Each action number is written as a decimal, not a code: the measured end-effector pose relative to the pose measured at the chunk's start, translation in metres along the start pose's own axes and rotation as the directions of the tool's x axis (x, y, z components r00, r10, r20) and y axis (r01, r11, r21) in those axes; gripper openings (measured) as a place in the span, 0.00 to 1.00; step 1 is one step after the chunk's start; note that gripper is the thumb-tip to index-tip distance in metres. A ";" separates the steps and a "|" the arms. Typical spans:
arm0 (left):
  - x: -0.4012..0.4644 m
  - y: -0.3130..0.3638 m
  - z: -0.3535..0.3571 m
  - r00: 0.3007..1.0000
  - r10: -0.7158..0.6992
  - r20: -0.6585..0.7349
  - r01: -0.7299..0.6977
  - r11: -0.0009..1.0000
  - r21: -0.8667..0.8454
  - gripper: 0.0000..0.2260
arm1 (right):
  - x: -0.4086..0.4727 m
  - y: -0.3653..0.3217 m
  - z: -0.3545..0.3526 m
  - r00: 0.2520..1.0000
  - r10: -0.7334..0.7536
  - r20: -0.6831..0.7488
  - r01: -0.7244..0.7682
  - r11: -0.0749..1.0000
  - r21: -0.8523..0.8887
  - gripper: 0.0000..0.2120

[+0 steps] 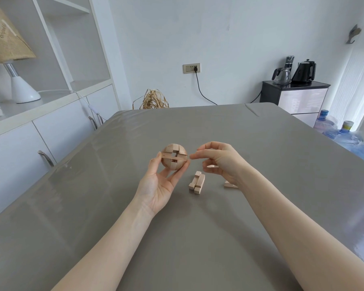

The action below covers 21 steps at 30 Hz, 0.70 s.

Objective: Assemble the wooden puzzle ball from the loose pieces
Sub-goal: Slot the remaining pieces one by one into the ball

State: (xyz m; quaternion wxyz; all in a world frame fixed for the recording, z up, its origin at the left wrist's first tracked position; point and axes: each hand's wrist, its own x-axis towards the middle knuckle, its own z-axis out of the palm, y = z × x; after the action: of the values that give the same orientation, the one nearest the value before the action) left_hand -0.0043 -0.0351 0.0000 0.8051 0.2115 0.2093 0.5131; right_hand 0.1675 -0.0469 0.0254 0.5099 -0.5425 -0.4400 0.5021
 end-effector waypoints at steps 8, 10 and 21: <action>0.003 -0.004 -0.004 0.999 -0.040 -0.037 0.040 0.999 0.005 0.14 | 0.003 0.000 -0.027 0.994 -0.075 -0.075 0.029 0.871 -0.490 0.05; 0.003 -0.004 -0.004 0.998 -0.046 -0.046 0.046 0.999 0.003 0.13 | 0.003 0.000 -0.034 0.993 -0.089 -0.076 0.031 0.824 -0.565 0.06; -0.002 -0.007 0.000 0.997 -0.059 -0.050 0.060 0.998 0.016 0.09 | -0.005 -0.005 -0.064 0.995 0.101 0.002 -0.060 0.605 -0.794 0.06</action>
State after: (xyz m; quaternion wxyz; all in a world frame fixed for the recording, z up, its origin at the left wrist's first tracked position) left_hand -0.0003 -0.0394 -0.0039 0.8127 0.1993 0.2397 0.4922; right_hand 0.2303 -0.0585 0.0292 0.1839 -0.7192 -0.6037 0.2907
